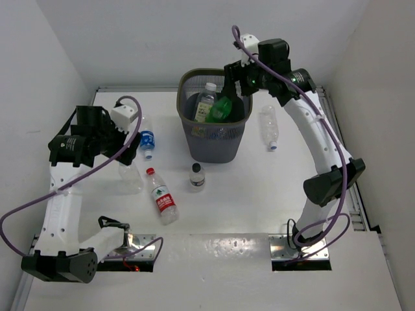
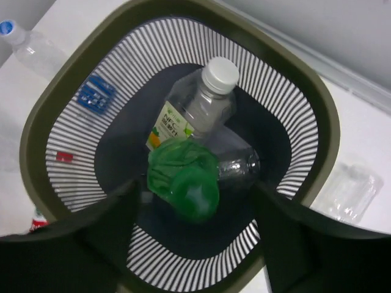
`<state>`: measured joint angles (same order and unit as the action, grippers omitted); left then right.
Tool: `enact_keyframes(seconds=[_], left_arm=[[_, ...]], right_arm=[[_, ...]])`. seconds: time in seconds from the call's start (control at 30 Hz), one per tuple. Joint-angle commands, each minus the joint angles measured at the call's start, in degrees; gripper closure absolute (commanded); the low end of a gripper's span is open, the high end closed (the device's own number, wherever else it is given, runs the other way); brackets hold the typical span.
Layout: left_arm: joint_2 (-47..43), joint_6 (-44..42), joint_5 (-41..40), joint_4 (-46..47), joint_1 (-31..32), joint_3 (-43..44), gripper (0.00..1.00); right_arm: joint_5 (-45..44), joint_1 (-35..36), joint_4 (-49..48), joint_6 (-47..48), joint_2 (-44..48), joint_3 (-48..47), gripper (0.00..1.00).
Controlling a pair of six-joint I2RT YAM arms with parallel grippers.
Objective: Put the plastic bottles in the bin
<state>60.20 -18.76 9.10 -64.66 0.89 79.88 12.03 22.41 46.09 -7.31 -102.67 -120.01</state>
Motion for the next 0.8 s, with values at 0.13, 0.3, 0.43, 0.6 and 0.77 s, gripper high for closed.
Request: enact_keyframes(seconds=[0.13,0.3,0.43,0.6,0.77], left_arm=[[0.09,-0.4,-2.24,1.73,-0.8,-8.76,0.01],[1.66,0.66,-5.41,5.24,-0.8,-15.52,0.05],[3.95,0.04,-6.12,7.88,-1.41,-18.61,0.09],[5.71,-1.71,-4.98,11.57,-2.56,-22.21,0.25],[6.24,-2.86,-1.29,11.58,-5.01,-18.28,0.6]], right_arm=[[-8.78,1.23,-1.18,2.65,2.21,0.91,0.04],[-7.9,1.67,-0.91,2.48,5.11,1.88,0.03],[-7.29,1.76,-0.56,2.39,7.66,3.02,0.03],[-7.29,1.75,0.15,2.83,10.99,5.31,0.03],[-7.29,-0.43,1.55,3.1,15.03,10.56,0.03]])
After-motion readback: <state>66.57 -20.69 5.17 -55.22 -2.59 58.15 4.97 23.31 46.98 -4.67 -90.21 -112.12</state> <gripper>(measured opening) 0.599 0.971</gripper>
